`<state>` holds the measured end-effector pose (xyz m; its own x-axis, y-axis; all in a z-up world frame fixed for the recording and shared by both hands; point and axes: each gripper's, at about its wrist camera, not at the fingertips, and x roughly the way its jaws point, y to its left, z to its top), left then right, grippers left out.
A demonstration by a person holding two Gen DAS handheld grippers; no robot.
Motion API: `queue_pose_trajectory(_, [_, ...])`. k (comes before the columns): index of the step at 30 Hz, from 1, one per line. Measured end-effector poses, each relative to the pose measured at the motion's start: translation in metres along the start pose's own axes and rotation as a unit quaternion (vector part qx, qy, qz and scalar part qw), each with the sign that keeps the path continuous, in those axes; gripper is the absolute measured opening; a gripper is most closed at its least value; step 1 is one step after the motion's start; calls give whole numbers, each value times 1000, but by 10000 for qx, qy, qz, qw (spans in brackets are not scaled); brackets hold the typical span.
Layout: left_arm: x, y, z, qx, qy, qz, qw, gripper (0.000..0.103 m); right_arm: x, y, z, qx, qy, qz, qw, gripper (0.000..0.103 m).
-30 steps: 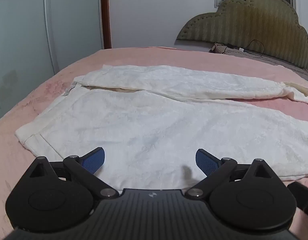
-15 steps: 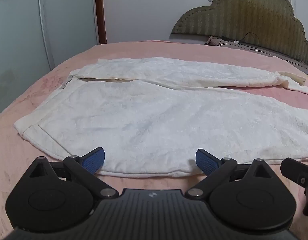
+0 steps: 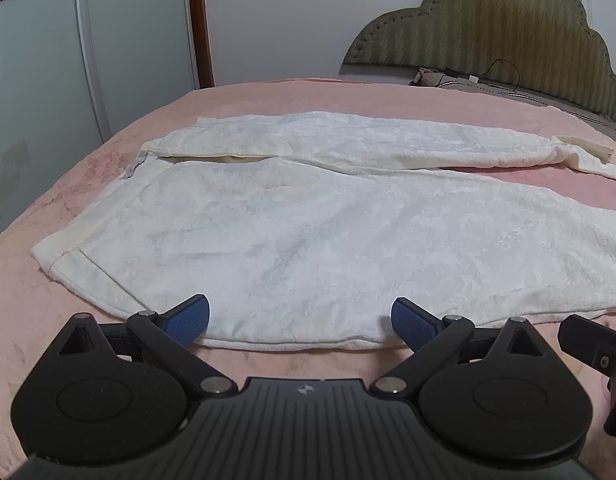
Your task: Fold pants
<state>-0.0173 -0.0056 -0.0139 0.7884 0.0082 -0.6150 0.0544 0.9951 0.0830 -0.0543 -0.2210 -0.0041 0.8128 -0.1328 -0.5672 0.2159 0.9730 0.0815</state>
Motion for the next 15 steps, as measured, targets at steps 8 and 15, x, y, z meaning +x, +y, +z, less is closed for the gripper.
queue_pose_trajectory(8, [0,1,0,-1,18,5,10000,99,3,1,-2,8,80,43,10000,103])
queue_pose_trajectory(15, [-1,1,-2,-17,-5,4,10000,99,4,0,-2,50,145,90,9998,103])
